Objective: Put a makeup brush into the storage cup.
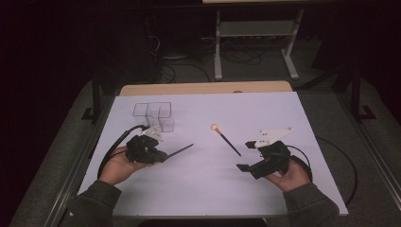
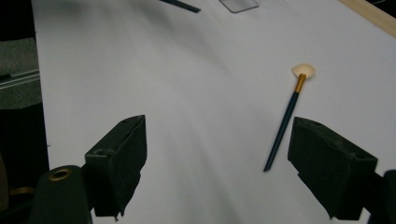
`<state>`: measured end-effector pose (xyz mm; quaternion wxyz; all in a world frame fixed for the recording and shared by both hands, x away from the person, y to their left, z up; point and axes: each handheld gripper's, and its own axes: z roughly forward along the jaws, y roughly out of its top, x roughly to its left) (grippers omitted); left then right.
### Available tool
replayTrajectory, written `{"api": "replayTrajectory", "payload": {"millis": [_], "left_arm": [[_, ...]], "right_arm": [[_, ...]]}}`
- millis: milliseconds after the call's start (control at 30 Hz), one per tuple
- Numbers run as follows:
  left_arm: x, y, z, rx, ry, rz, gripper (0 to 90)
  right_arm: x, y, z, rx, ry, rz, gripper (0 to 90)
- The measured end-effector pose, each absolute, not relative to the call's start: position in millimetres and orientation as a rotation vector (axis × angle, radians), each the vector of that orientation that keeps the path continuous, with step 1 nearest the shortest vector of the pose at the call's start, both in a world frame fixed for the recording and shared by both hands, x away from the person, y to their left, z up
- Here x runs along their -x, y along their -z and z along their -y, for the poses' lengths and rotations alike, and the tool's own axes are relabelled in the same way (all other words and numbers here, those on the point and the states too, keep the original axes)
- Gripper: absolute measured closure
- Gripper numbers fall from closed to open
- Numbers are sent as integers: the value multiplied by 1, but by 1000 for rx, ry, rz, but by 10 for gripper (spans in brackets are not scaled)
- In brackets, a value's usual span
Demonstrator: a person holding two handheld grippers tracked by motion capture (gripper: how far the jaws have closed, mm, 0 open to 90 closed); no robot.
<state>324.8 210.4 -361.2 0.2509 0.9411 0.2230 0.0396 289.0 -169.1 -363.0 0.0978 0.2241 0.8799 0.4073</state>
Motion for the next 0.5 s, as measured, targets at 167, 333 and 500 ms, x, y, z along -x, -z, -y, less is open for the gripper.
{"api": "replayTrajectory", "payload": {"millis": [167,333,500], "left_arm": [[-320,358,-201,-2581,-98,-540,835],[-315,355,-195,-2564,-92,-504,836],[-310,353,-188,-2547,-68,-474,836]], "right_arm": [[-296,354,157,-589,-1191,-2642,192],[-300,350,150,-571,-1191,-2664,192],[-306,343,139,-513,-1183,-2702,199]]}}
